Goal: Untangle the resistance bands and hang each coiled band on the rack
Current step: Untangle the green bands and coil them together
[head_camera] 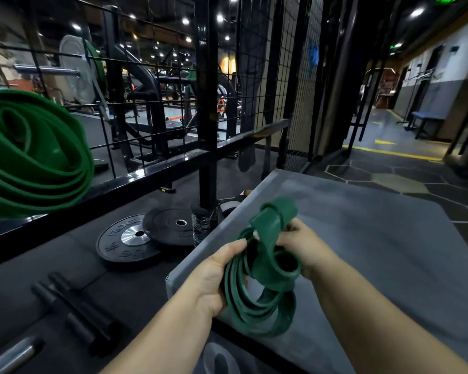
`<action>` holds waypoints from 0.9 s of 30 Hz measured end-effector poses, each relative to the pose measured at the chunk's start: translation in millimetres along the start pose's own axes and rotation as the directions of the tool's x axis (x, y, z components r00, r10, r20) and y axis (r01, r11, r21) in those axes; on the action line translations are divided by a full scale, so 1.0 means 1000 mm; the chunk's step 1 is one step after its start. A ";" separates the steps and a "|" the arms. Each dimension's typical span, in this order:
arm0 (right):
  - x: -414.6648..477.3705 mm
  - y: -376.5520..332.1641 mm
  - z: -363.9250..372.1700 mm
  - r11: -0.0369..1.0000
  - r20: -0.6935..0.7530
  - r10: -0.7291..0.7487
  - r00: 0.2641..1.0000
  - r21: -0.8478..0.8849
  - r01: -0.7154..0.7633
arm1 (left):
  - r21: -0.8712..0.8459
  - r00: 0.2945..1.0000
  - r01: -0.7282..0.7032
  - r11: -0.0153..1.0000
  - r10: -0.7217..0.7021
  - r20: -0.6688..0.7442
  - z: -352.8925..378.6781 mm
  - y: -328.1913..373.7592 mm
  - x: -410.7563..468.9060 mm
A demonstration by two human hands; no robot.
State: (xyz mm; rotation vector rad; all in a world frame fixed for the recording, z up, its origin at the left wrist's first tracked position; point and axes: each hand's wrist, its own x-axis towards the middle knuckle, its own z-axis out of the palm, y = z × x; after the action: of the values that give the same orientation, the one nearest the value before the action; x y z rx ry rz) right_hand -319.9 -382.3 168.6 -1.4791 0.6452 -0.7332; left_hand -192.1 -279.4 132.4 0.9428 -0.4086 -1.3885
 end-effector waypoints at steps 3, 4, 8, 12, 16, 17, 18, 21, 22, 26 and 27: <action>0.001 -0.002 -0.015 0.999 -0.157 -0.031 0.987 -0.041 0.025 | -0.031 0.999 -0.042 0.999 0.042 0.001 0.001 0.009 0.010; -0.001 -0.001 -0.019 0.999 -0.184 -0.023 0.983 -0.039 0.016 | -0.048 0.999 -0.053 0.997 0.053 0.004 -0.001 0.012 0.014; -0.016 0.008 -0.026 0.955 -0.177 0.107 0.978 0.291 -0.051 | 0.018 0.998 -0.064 0.998 0.064 0.023 -0.008 0.014 0.027; -0.031 0.014 -0.030 0.828 -0.103 0.096 0.990 0.560 -0.022 | 0.237 0.995 -0.087 0.968 0.071 0.076 -0.009 0.007 0.035; -0.040 0.024 -0.033 0.930 -0.117 0.153 0.981 0.352 -0.104 | 0.427 0.982 -0.184 0.885 0.143 0.127 -0.006 0.003 0.041; -0.042 0.028 -0.031 0.970 -0.184 0.142 0.973 0.222 -0.100 | 0.449 0.979 -0.194 0.872 0.144 0.143 -0.004 0.001 0.041; -0.046 0.028 -0.028 0.990 -0.264 0.119 0.957 0.108 -0.093 | 0.462 0.977 -0.201 0.864 0.141 0.161 -0.001 -0.001 0.040; -0.050 0.029 -0.040 0.997 -0.541 0.029 0.841 0.076 0.014 | 0.443 0.968 -0.235 0.865 0.167 0.187 0.006 -0.004 0.039; -0.054 0.028 -0.050 0.985 -0.614 0.058 0.787 0.166 0.057 | 0.414 0.965 -0.252 0.875 0.192 0.181 0.008 -0.003 0.039; -0.066 0.032 -0.080 0.915 -0.632 0.215 0.745 0.398 0.074 | 0.324 0.950 -0.309 0.894 0.275 0.147 0.007 0.004 0.038; -0.067 0.034 -0.082 0.900 -0.597 0.240 0.765 0.432 0.055 | 0.325 0.951 -0.307 0.895 0.278 0.134 0.006 0.005 0.037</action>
State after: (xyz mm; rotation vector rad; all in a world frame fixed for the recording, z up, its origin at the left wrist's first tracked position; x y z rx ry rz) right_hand -424.6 -384.4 130.8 -0.7535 0.9928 -1.2349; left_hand -186.6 -316.4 130.1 1.0555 -0.8435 -1.0992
